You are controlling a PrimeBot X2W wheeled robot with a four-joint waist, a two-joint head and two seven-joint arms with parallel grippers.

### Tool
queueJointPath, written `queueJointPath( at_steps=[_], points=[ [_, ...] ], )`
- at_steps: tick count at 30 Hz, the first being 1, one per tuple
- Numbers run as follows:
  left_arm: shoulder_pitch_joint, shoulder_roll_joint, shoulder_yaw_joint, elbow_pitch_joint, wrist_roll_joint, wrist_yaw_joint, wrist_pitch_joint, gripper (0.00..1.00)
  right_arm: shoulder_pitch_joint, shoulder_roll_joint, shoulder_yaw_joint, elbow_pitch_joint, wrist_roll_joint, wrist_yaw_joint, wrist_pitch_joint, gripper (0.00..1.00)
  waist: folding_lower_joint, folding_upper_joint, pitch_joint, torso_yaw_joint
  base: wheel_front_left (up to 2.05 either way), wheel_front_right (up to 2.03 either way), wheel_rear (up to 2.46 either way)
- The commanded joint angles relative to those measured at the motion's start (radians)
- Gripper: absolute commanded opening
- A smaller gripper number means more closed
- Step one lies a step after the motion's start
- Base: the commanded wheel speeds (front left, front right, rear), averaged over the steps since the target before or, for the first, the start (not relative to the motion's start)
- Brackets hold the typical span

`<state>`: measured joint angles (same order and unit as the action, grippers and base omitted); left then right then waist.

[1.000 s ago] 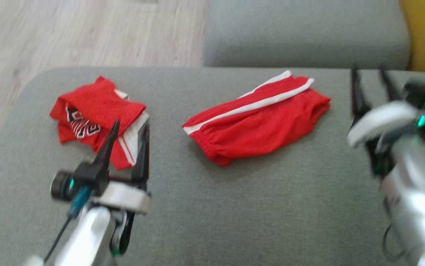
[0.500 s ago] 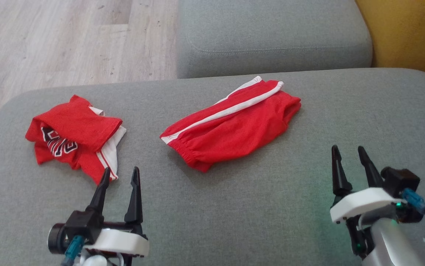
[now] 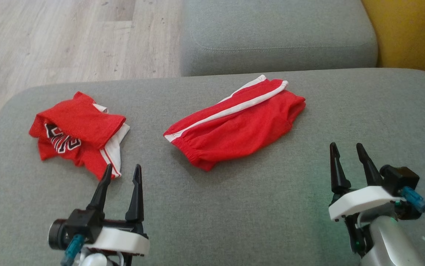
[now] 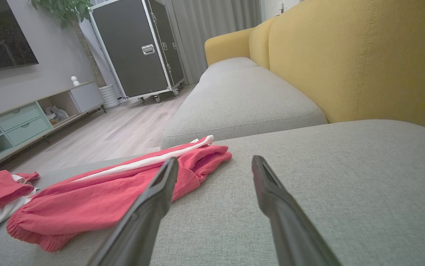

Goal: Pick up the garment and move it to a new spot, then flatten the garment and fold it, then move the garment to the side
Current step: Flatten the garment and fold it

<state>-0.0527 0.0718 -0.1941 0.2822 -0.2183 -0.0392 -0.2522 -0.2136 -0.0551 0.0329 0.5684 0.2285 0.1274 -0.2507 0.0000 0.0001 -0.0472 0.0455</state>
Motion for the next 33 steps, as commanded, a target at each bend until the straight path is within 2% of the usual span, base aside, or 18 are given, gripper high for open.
queueJointPath(
  at_steps=[1,6,15,19,23,26,33],
  points=[
    [-0.039,-0.004,0.039,-0.03,0.012,-0.007,-0.01,1.0,-0.048,0.005,0.022,-0.03,-0.011,0.003,-0.011,1.0,0.0,-0.0001,0.006,0.008,0.0,0.0,0.0],
    [-0.05,-0.013,0.04,-0.029,0.025,-0.021,-0.01,1.0,-0.084,0.005,0.006,-0.002,-0.054,0.003,-0.006,1.0,0.0,-0.0001,0.046,0.037,0.0,0.0,0.0],
    [-0.12,-0.019,0.018,-0.026,0.037,-0.039,-0.01,1.0,-0.255,0.005,-0.094,0.085,-0.155,0.003,0.04,1.0,0.0,-0.0001,0.155,0.104,0.0,0.0,0.0],
    [-0.148,-0.021,0.008,-0.019,0.039,-0.044,-0.01,1.0,-0.346,0.005,-0.178,0.17,-0.187,0.003,0.052,1.0,0.0,-0.0001,0.184,0.137,0.0,0.0,0.0],
    [-0.172,-0.021,-0.011,-0.019,0.032,-0.047,-0.01,1.0,-0.434,0.005,-0.285,0.245,-0.286,0.003,0.064,1.0,0.0,-0.0001,0.21,0.169,0.0,0.0,0.0],
    [-0.196,-0.021,-0.034,-0.021,0.02,-0.045,-0.01,1.0,-0.516,-0.013,-0.41,0.305,-0.395,0.003,0.107,1.0,0.0,-0.0001,0.24,0.201,0.0,0.0,0.0],
    [-0.23,-0.021,-0.076,-0.023,-0.004,-0.035,-0.01,1.0,-0.637,-0.052,-0.558,0.415,-0.512,0.003,0.194,1.0,0.0,-0.0001,0.304,0.248,0.0,0.0,0.0]
  ],
)
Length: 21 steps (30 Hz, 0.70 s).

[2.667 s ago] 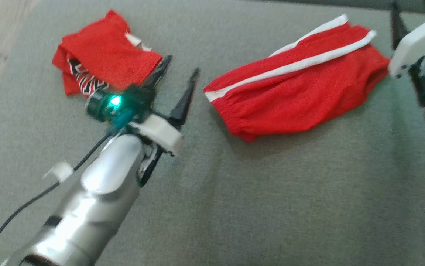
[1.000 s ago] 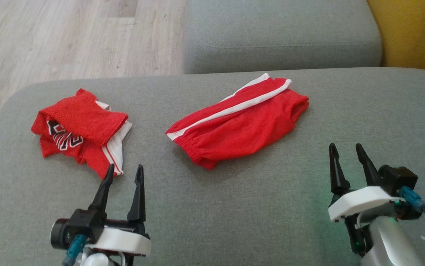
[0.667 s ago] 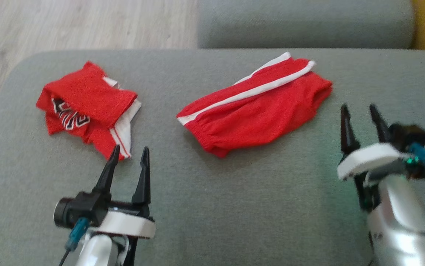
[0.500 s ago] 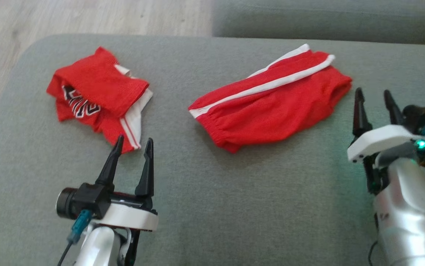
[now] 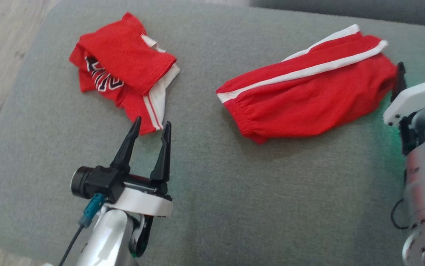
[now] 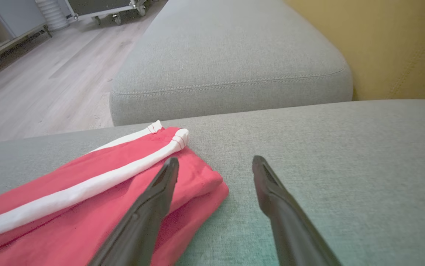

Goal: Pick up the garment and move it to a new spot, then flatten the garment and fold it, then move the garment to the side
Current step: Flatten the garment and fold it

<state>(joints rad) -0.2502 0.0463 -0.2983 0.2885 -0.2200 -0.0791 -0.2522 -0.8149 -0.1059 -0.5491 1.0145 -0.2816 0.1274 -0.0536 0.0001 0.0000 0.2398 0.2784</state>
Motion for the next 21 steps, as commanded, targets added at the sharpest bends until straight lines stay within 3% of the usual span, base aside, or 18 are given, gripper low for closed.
queueJointPath(
  at_steps=[1,13,14,15,17,21],
  points=[
    [-0.038,0.004,0.022,-0.03,-0.006,0.006,-0.01,1.0,-0.05,-0.007,0.009,-0.017,-0.015,0.003,0.006,1.0,-0.0001,0.0,0.026,0.022,0.0,0.0,0.0],
    [-0.082,0.004,-0.036,-0.031,-0.045,0.024,-0.01,1.0,-0.136,-0.053,-0.128,0.119,-0.154,0.003,0.125,1.0,-0.0001,0.0,0.085,0.076,0.0,0.0,0.0],
    [-0.083,0.004,-0.036,-0.03,-0.046,0.026,-0.01,1.0,-0.136,-0.052,-0.131,0.129,-0.163,0.003,0.131,0.93,-0.0001,0.0,0.084,0.075,0.0,0.0,0.0],
    [-0.083,0.004,-0.036,-0.029,-0.047,0.028,-0.01,1.0,-0.135,-0.051,-0.13,0.137,-0.174,0.003,0.135,0.48,-0.0001,0.0,0.083,0.073,0.0,0.0,0.0],
    [-0.084,0.004,-0.035,-0.027,-0.047,0.031,-0.01,1.0,-0.136,-0.049,-0.13,0.151,-0.188,0.003,0.133,0.0,-0.0001,0.0,0.08,0.068,0.0,0.0,0.0],
    [-0.081,0.004,-0.029,-0.023,-0.045,0.034,-0.01,1.0,-0.143,-0.044,-0.131,0.171,-0.197,0.003,0.1,0.0,-0.0001,0.0,0.069,0.049,0.0,0.0,0.0]
  ],
)
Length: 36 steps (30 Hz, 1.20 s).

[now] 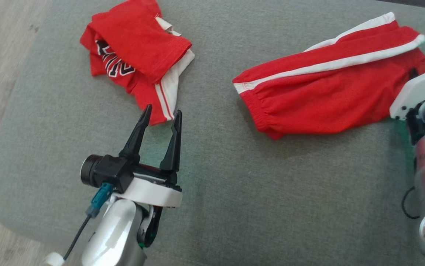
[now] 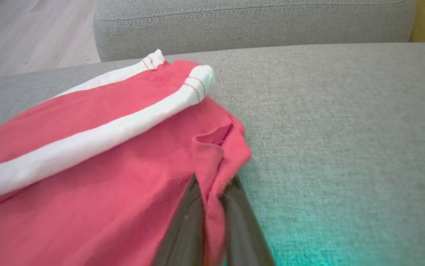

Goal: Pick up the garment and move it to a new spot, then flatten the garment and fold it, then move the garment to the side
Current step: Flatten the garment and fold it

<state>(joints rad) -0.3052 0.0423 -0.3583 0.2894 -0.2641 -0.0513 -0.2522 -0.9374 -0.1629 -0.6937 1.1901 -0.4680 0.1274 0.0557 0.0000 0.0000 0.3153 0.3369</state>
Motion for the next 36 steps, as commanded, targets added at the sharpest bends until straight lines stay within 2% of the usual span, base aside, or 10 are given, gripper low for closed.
queueJointPath(
  at_steps=[1,10,20,27,36],
  points=[
    [-0.025,0.008,0.033,-0.023,0.001,0.006,-0.01,1.0,-0.021,0.011,0.015,-0.001,-0.013,0.003,-0.022,0.0,0.0,0.0,-0.01,-0.015,0.0,0.0,0.0],
    [-0.006,0.008,0.051,-0.02,0.006,0.007,-0.01,1.0,-0.017,-0.024,0.023,0.033,0.019,0.003,-0.132,0.0,0.0,0.0,-0.068,-0.072,0.0,0.0,0.0],
    [0.043,0.008,0.08,-0.02,0.02,0.006,-0.01,1.0,0.108,-0.089,-0.016,0.043,0.095,0.003,-0.198,0.0,0.0,0.0,-0.165,-0.154,0.0,0.0,0.0],
    [0.067,0.008,0.095,-0.021,0.031,0.003,-0.01,1.0,0.151,-0.056,-0.02,0.036,0.119,0.003,-0.235,0.0,0.0,0.0,-0.188,-0.174,0.0,0.0,0.0],
    [0.085,0.008,0.114,-0.009,0.047,-0.008,-0.01,1.0,0.175,-0.008,0.018,0.029,0.139,0.003,-0.292,0.0,0.0,0.0,-0.215,-0.165,0.0,0.0,0.0]
  ],
)
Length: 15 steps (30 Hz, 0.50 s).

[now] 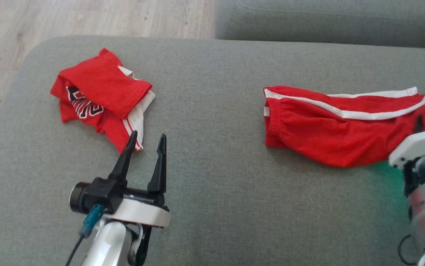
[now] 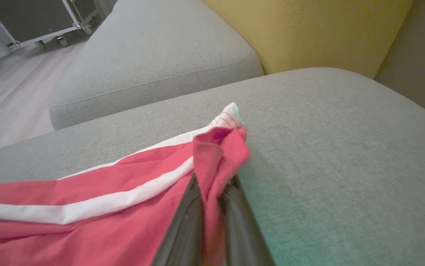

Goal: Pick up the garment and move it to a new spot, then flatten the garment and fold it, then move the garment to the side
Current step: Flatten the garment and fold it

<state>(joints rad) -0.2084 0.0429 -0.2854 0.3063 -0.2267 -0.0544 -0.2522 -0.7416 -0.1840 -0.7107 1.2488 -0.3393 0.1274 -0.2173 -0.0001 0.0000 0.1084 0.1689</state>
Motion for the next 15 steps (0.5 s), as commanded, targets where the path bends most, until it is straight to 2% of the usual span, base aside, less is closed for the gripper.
queueJointPath(
  at_steps=[1,6,11,12,15],
  points=[
    [-0.009,0.007,0.044,-0.024,0.011,-0.005,-0.01,1.0,-0.023,0.022,0.049,-0.03,0.014,0.003,-0.026,0.0,0.0001,0.0,-0.014,0.004,0.0,0.0,0.0],
    [0.011,0.007,0.056,-0.019,0.018,-0.006,-0.01,1.0,-0.045,0.087,0.16,-0.042,0.069,0.003,-0.043,0.0,0.0001,0.0,-0.049,0.005,0.0,0.0,0.0],
    [0.02,0.007,0.055,-0.017,0.022,-0.009,-0.01,1.0,-0.019,0.129,0.347,-0.144,0.213,0.003,-0.044,0.0,0.0001,0.0,-0.073,0.017,0.0,0.0,0.0],
    [0.02,0.007,0.055,-0.017,0.022,-0.009,-0.01,1.0,-0.019,0.129,0.347,-0.144,0.213,0.003,-0.044,0.0,0.0001,0.0,-0.073,0.017,0.0,0.0,0.0],
    [0.025,0.007,0.054,-0.015,0.027,-0.011,-0.01,1.0,0.021,0.133,0.519,-0.207,0.359,0.003,-0.044,0.0,0.0001,0.0,-0.083,0.034,0.0,0.0,0.0]
  ],
)
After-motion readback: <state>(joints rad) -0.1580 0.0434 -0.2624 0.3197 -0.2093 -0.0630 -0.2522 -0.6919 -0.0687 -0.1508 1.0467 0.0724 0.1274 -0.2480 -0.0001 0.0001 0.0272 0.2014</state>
